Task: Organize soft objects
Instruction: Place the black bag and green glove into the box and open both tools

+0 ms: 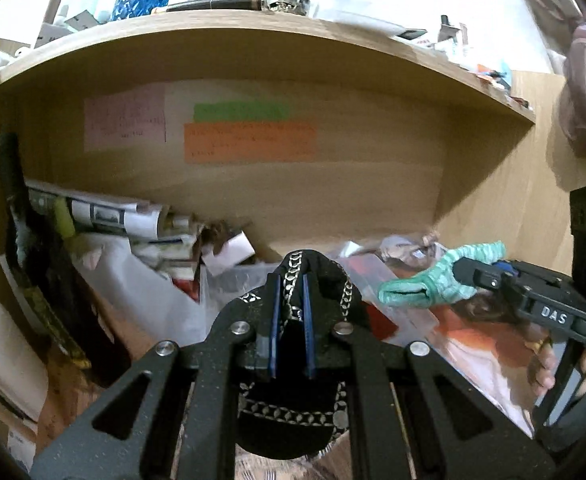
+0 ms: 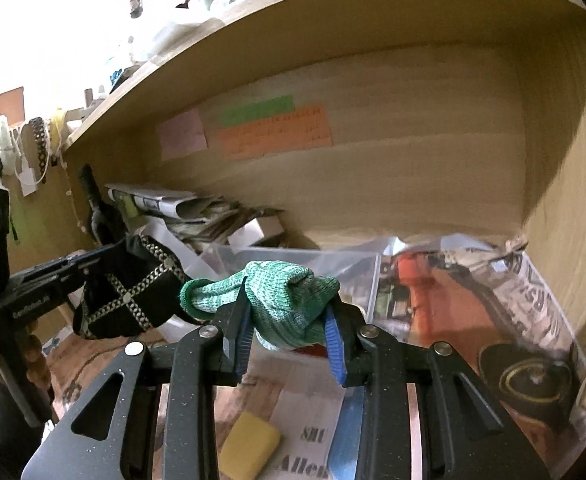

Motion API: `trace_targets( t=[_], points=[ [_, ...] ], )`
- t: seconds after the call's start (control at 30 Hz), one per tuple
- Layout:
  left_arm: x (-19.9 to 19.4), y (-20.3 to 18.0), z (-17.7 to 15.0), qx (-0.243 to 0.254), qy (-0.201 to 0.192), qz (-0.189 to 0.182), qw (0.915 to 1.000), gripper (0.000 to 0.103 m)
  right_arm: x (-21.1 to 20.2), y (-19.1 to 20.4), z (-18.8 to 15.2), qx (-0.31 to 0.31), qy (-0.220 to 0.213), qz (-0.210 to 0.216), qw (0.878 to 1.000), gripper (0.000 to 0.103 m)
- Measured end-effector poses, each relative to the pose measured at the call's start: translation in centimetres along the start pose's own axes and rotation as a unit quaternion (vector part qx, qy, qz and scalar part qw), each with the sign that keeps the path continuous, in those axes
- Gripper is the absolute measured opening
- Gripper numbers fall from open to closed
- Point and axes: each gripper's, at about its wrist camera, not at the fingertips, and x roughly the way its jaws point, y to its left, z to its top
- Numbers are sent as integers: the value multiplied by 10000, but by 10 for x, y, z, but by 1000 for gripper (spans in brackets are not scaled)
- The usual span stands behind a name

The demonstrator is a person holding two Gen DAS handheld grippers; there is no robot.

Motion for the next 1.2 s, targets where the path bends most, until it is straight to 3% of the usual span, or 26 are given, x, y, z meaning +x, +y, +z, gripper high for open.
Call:
trace_targets(
  t=[0.27, 0.6, 0.87, 0.93, 1.07, 1.17, 1.2],
  points=[
    [45, 11, 11, -177, 129, 302, 9993, 10, 33, -4, 13, -9, 74, -70, 9999, 29],
    [110, 26, -4, -394, 697, 448, 9958, 10, 92, -11, 0, -143, 765, -392, 9962, 29],
    [127, 29, -17, -445, 1074, 417, 9923, 10, 112, -4, -14, -507, 1256, -503, 9895, 30],
    [129, 29, -18, -452, 1136, 424, 9916, 12, 113, -1, -16, -644, 1289, -581, 9879, 30],
    [124, 30, -20, -528, 1191, 379, 9908, 28, 114, 3, -17, -783, 1342, -656, 9857, 33],
    [113, 28, -20, -482, 1126, 391, 9917, 40, 114, 2, -16, -808, 1387, -701, 9845, 48],
    [111, 28, -19, -472, 1115, 384, 9919, 45, 112, 2, -15, -806, 1359, -697, 9850, 58]
  ],
)
